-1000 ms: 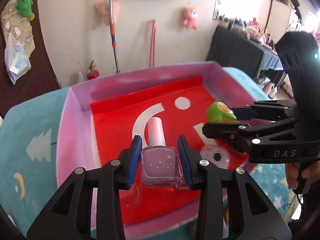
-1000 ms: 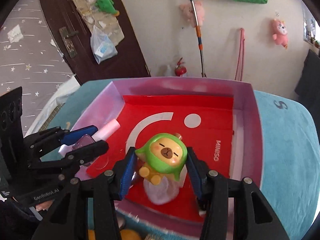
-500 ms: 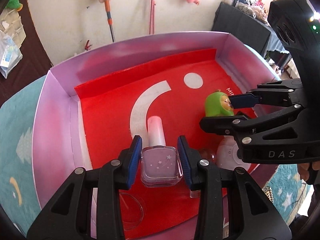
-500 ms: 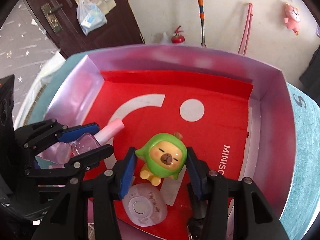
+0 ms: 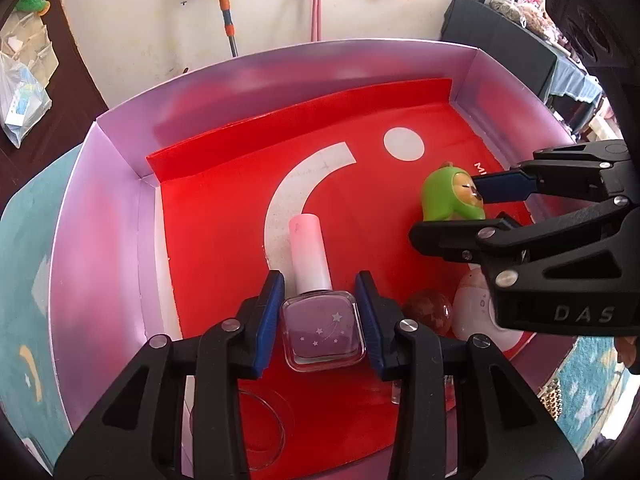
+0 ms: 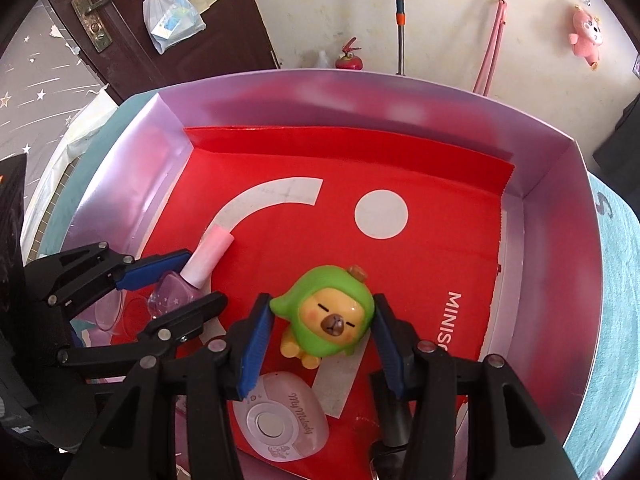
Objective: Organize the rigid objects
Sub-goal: 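Carry the nail polish with the left tool while the right tool carries the toy into the box, then open the left tool releasing the nail polish while the right tool releases the toy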
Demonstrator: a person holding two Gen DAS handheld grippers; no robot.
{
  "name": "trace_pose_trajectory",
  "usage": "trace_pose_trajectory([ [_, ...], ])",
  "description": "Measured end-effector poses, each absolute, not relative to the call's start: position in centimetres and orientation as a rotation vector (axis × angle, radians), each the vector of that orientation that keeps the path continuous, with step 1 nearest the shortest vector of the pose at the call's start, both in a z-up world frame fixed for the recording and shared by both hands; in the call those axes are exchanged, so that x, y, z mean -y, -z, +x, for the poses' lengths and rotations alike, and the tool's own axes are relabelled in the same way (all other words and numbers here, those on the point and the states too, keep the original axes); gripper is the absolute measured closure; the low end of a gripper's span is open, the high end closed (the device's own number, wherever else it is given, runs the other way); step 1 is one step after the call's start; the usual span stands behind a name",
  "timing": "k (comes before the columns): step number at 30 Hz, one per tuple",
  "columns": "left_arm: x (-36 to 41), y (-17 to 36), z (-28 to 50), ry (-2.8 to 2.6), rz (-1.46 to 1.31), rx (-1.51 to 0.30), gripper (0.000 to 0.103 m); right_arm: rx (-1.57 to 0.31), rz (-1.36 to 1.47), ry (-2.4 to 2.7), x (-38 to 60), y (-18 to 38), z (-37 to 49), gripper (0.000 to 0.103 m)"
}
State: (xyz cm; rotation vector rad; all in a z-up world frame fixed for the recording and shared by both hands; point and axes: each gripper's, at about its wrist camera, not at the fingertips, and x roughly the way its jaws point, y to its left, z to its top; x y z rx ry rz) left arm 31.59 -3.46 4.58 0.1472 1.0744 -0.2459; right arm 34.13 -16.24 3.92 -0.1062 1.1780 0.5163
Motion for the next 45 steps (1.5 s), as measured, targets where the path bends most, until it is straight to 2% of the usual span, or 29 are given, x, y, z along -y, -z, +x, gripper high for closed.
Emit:
trace_pose_trajectory([
  [12,2.8,-4.5,31.7,0.247,0.109,-1.074,0.067,-1.185,-0.120,-0.507,15.7,-3.7,34.3,0.051],
  [17,2.7,-4.5,32.1,0.243,0.107,-1.068,0.055,-1.187,-0.115,-0.511,15.7,-3.8,34.3,0.051],
  [28,2.6,-4.9,32.0,0.236,0.118,-1.046,0.054,-1.185,-0.111,-0.511,15.8,-3.9,34.6,0.051],
  [35,2.3,-5.6,31.6,0.221,0.104,-1.012,0.043,-1.185,-0.113,-0.512,15.8,-3.8,34.6,0.050],
  [45,2.2,-7.0,30.3,0.203,0.110,-0.976,0.040,-1.162,-0.079,-0.510,17.0,-4.9,34.1,0.044],
])
